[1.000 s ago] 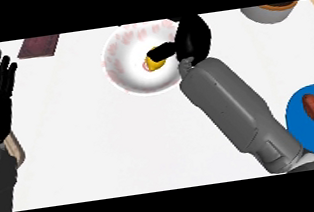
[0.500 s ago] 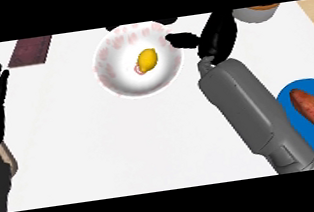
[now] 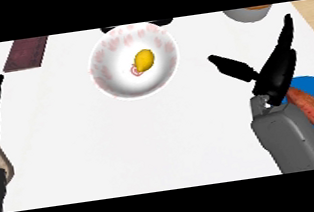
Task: Pick the lemon from the plate and place it in the bowl
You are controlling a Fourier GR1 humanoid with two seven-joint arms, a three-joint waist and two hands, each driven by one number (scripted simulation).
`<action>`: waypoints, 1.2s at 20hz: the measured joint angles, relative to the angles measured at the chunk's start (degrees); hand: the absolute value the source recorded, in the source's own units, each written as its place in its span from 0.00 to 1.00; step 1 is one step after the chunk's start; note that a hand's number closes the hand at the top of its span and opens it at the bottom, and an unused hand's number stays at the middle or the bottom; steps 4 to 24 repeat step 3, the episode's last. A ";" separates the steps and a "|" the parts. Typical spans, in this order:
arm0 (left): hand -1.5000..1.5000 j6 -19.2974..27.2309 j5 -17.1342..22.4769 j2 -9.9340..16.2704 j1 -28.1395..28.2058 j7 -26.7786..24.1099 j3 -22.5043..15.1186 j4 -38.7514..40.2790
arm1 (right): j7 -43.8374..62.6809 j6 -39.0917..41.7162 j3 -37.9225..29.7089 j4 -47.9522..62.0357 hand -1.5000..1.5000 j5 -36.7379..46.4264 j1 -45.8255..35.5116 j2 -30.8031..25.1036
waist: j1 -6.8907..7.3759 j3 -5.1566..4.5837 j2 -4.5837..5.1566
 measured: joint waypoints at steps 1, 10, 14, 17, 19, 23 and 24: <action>0.50 -0.36 0.13 0.21 0.38 -0.26 0.24 0.15 | -0.42 0.44 0.22 -3.69 0.00 -1.22 3.00 -1.03 | -0.02 0.01 0.01; 0.50 0.28 -0.46 -0.58 -0.26 -0.50 -0.38 0.57 | -2.62 0.74 0.09 -9.03 0.00 -4.23 8.16 -3.08 | 0.16 0.00 0.11; 0.50 0.28 -0.46 -0.58 -0.26 -0.50 -0.38 0.57 | -2.62 0.74 0.09 -9.03 0.00 -4.23 8.16 -3.08 | 0.16 0.00 0.11; 0.50 0.28 -0.46 -0.58 -0.26 -0.50 -0.38 0.57 | -2.62 0.74 0.09 -9.03 0.00 -4.23 8.16 -3.08 | 0.16 0.00 0.11; 0.50 0.28 -0.46 -0.58 -0.26 -0.50 -0.38 0.57 | -2.62 0.74 0.09 -9.03 0.00 -4.23 8.16 -3.08 | 0.16 0.00 0.11; 0.50 0.28 -0.46 -0.58 -0.26 -0.50 -0.38 0.57 | -2.62 0.74 0.09 -9.03 0.00 -4.23 8.16 -3.08 | 0.16 0.00 0.11; 0.50 0.28 -0.46 -0.58 -0.26 -0.50 -0.38 0.57 | -2.62 0.74 0.09 -9.03 0.00 -4.23 8.16 -3.08 | 0.16 0.00 0.11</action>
